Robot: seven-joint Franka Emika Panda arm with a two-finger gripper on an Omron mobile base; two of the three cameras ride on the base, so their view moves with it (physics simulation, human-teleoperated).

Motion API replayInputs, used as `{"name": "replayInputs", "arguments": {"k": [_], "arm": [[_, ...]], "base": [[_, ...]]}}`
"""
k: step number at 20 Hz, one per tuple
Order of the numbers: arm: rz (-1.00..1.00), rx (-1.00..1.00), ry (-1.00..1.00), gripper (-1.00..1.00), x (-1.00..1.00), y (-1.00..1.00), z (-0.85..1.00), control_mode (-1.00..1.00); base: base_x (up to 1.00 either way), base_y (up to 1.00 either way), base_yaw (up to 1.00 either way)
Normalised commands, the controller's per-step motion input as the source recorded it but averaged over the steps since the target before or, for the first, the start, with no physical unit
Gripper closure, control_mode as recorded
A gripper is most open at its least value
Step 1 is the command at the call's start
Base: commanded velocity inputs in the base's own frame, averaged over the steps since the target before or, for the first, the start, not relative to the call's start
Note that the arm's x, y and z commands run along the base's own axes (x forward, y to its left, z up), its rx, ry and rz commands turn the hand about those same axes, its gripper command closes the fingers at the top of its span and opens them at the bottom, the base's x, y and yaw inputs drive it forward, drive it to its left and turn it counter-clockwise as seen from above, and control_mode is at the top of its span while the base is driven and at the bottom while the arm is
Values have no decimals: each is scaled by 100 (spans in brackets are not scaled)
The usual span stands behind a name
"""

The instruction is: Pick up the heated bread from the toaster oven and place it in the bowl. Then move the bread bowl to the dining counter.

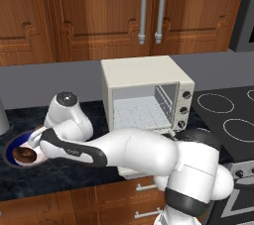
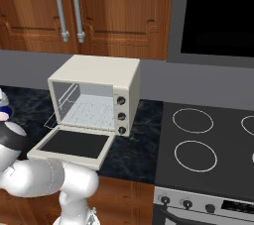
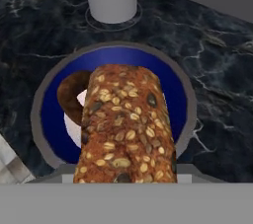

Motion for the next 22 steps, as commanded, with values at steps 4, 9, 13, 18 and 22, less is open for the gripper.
{"name": "replayInputs", "arguments": {"k": [4, 9, 13, 18, 22], "arm": [[0, 0, 0, -100, 39, 39, -17, -100], [-3, 0, 0, -100, 14, 28, 0, -100], [-19, 0, 0, -100, -25, 4, 0, -100], [-33, 9, 9, -100, -90, -33, 0, -100], [-30, 14, 14, -100, -72, -42, -18, -100]], "base": [[0, 0, 0], [0, 0, 0], [0, 0, 0], [0, 0, 0], [0, 0, 0]]}}
